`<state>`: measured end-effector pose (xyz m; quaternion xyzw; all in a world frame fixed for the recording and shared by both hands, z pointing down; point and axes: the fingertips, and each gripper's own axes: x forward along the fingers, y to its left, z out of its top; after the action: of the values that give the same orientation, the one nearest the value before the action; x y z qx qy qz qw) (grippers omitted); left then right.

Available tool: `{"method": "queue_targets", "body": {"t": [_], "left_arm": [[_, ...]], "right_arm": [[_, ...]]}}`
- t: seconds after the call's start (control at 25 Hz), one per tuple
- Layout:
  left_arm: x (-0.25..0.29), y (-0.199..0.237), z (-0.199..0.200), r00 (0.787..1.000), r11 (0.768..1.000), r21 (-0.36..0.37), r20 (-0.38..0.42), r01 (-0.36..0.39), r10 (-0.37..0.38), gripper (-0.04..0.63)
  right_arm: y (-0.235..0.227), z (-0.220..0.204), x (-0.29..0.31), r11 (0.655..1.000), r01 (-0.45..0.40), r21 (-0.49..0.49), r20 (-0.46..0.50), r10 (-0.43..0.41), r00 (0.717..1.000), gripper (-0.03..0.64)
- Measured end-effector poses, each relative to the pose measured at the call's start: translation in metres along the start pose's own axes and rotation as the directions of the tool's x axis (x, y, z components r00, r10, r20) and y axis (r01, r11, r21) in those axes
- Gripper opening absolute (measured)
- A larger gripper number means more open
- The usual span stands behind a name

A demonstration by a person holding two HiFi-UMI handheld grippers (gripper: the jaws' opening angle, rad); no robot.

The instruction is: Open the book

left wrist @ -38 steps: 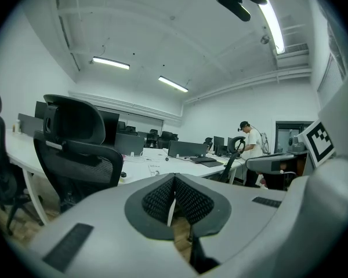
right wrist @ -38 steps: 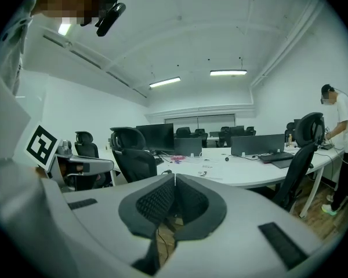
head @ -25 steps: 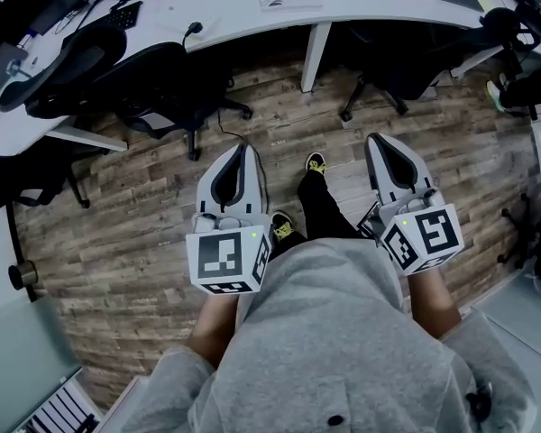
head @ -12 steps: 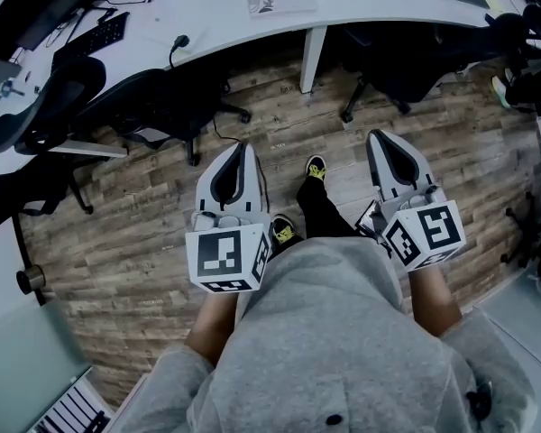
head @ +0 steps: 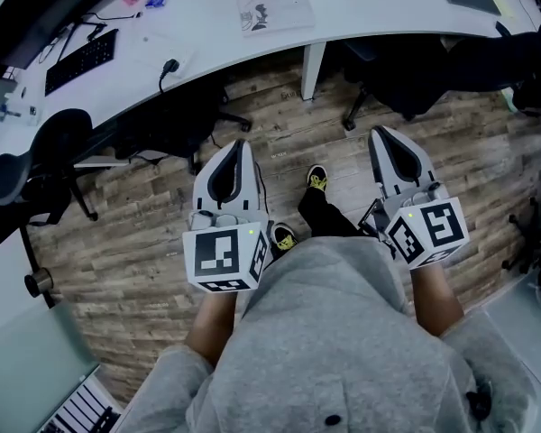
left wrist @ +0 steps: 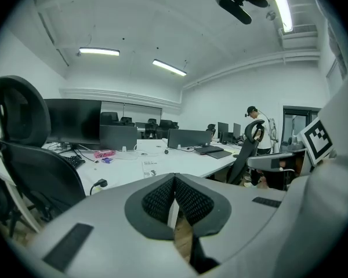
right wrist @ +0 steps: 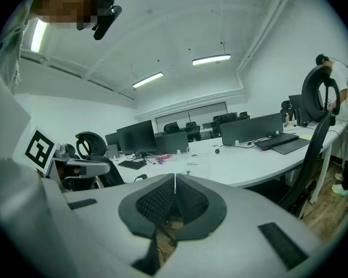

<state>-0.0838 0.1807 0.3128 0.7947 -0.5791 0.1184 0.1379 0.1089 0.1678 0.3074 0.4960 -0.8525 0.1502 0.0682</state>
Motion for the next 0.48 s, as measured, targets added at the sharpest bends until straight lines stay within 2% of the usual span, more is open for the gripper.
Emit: {"method": "queue_targets", "body": {"t": [0.48], "left_arm": [[0.043, 0.009, 0.025, 0.999, 0.999, 0.018, -0.008, -0.043, 0.043, 0.008]], "right_arm": [[-0.033, 0.025, 0.04, 0.999, -0.042, 0.007, 0.014, 0.042, 0.999, 0.029]]}}
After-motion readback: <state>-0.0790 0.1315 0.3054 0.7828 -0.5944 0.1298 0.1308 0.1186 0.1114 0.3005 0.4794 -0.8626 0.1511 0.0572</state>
